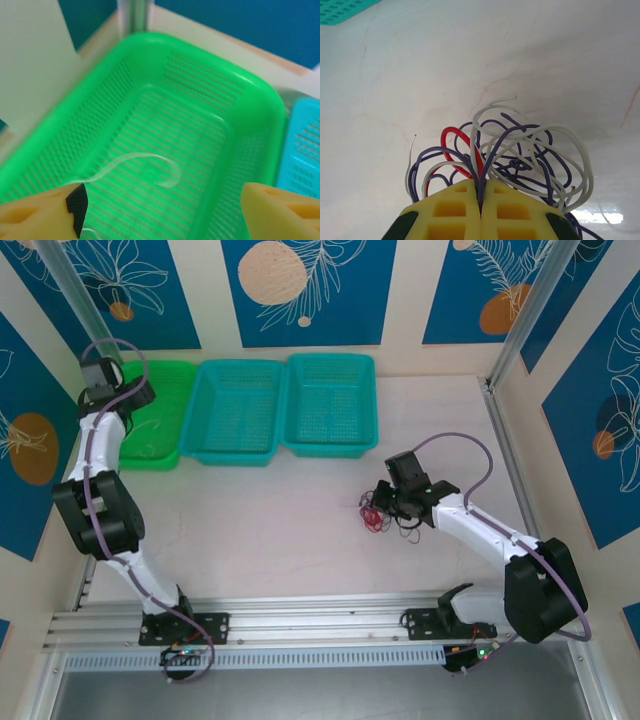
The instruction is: Untangle the cables
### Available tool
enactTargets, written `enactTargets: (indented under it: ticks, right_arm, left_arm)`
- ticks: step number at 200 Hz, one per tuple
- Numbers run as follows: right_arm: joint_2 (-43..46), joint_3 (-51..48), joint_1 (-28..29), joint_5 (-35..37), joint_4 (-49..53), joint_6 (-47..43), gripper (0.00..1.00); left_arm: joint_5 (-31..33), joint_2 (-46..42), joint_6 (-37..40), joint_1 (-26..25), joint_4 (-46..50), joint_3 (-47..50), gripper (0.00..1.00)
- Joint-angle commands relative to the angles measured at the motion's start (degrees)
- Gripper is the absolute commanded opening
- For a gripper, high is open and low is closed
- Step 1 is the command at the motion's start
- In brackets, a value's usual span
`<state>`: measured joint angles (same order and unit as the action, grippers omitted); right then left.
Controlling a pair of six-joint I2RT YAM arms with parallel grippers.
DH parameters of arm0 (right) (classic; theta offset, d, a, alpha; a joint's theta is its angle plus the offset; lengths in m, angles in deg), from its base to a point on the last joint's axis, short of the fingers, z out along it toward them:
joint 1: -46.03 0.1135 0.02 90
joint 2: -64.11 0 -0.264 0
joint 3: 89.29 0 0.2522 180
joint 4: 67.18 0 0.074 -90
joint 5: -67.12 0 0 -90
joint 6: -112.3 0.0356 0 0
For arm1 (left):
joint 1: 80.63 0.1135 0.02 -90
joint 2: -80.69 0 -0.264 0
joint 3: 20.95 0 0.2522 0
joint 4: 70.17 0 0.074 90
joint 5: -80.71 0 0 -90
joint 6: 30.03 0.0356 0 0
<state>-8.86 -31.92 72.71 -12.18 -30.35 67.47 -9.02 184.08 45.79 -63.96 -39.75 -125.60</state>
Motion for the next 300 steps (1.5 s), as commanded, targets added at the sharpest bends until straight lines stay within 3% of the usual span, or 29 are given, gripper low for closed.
enactTargets:
  ticks: [1, 29, 67, 81, 115, 153, 175, 212, 230, 254, 285, 300]
  right_arm:
    - [-1.2, 2.4, 0.7, -4.2, -1.2, -2.4, 0.0]
    - [-2.9, 3.7, 1.8, -9.9, -3.9, -5.7, 0.0]
    - [-7.8, 7.0, 5.1, -19.4, -6.9, -9.5, 0.0]
    - [-10.2, 8.5, 6.9, -20.6, -7.2, -10.5, 0.0]
    - [-15.3, 11.3, 8.7, -22.4, -7.9, -10.2, 0.0]
    - [-17.8, 13.0, 9.1, -24.2, -8.3, -10.1, 0.0]
    - [-17.3, 12.9, 9.4, -24.2, -8.7, -10.2, 0.0]
    - [-16.6, 12.7, 9.6, -24.0, -8.0, -9.6, 0.0]
    - [-16.2, 12.3, 9.5, -23.3, -7.6, -9.4, 0.0]
    - [-15.2, 11.5, 9.5, -20.6, -6.7, -8.5, 0.0]
    - [-13.6, 9.6, 8.1, -7.4, -1.0, -2.5, 0.0]
    - [-12.7, 6.6, 5.8, -4.4, 0.1, 0.7, 0.0]
  left_arm:
    - [-8.9, -9.3, -5.5, -2.1, -6.3, 4.7, 0.8]
    - [-13.9, -20.0, -6.7, -11.0, -8.3, 14.0, 0.8]
    - [-14.7, -35.0, -7.1, -29.4, -17.6, 33.6, 0.78]
    - [-12.0, -38.6, -6.6, -36.3, -19.6, 39.8, 0.73]
    - [-10.0, -41.8, 4.5, -52.1, -18.3, 48.3, 0.71]
    - [-12.5, -39.6, 16.7, -60.5, -20.2, 55.5, 0.72]
    - [-8.3, -35.2, 23.2, -63.4, -22.9, 57.7, 0.74]
    - [-2.7, -27.2, 25.2, -63.5, -30.9, 59.3, 0.73]
    - [2.4, -25.1, 24.1, -63.5, -33.1, 59.5, 0.5]
    - [5.4, -25.2, 23.6, -63.5, -33.3, 60.0, 0.0]
    - [9.5, -31.2, 21.3, -63.3, -32.8, 62.3, 0.0]
    - [12.8, -35.3, 18.6, -62.6, -30.9, 62.8, 0.0]
